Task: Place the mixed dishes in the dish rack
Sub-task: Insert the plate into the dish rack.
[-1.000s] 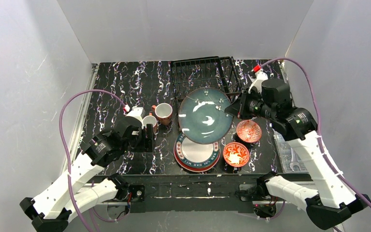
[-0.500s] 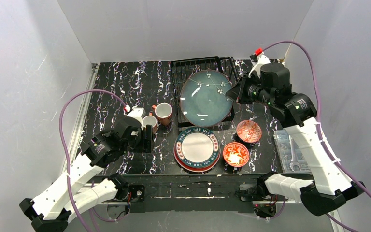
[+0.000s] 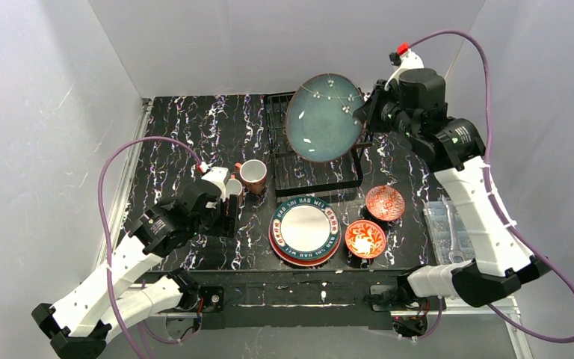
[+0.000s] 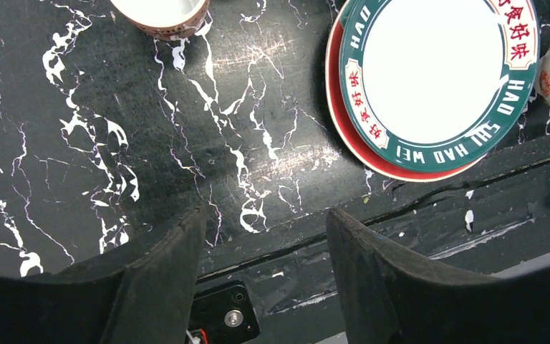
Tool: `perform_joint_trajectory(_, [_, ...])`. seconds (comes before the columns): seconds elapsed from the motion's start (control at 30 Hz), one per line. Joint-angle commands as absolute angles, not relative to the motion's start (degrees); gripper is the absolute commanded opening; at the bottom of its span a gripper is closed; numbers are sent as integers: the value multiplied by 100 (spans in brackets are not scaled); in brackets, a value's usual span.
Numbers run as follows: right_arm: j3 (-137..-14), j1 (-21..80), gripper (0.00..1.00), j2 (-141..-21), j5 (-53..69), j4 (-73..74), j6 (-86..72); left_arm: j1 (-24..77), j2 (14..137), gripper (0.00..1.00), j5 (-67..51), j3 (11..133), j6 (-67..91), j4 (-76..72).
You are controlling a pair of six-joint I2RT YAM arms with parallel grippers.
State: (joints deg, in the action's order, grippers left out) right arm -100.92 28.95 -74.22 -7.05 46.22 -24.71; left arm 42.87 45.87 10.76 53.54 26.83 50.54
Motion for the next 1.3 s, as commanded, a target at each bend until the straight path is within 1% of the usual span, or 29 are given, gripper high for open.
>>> perform_joint_trajectory(0.0, [-10966,2888,1,-7551,-1218,3445,-2438,4295,4597,63,1080,5532,2413,5114])
perform_joint_trajectory(0.3, [-11620,2742,1,-8063,-1627,3390,-2174,4298,4541,71,1002,5501,2129,5081])
perform_joint_trajectory(0.37, [-11700,2689,1,-8122,-1722,3361,-2114,4295,4507,75,933,5457,2074,5035])
perform_joint_trajectory(0.5, [-11884,2522,1,-8249,-1863,3339,-1977,4292,4446,89,944,5290,1997,4907])
perform_joint_trajectory(0.7, [-12260,2304,1,-8519,-1986,3437,-1720,4298,4310,97,1110,5019,1948,4793])
perform_joint_trajectory(0.77, [-12317,2231,1,-8594,-1986,3434,-1661,4298,4298,98,1105,5001,1923,4783])
perform_joint_trajectory(1.27, [-12296,2118,1,-8642,-2380,3183,-1129,4298,4315,98,1283,4885,1900,4677])
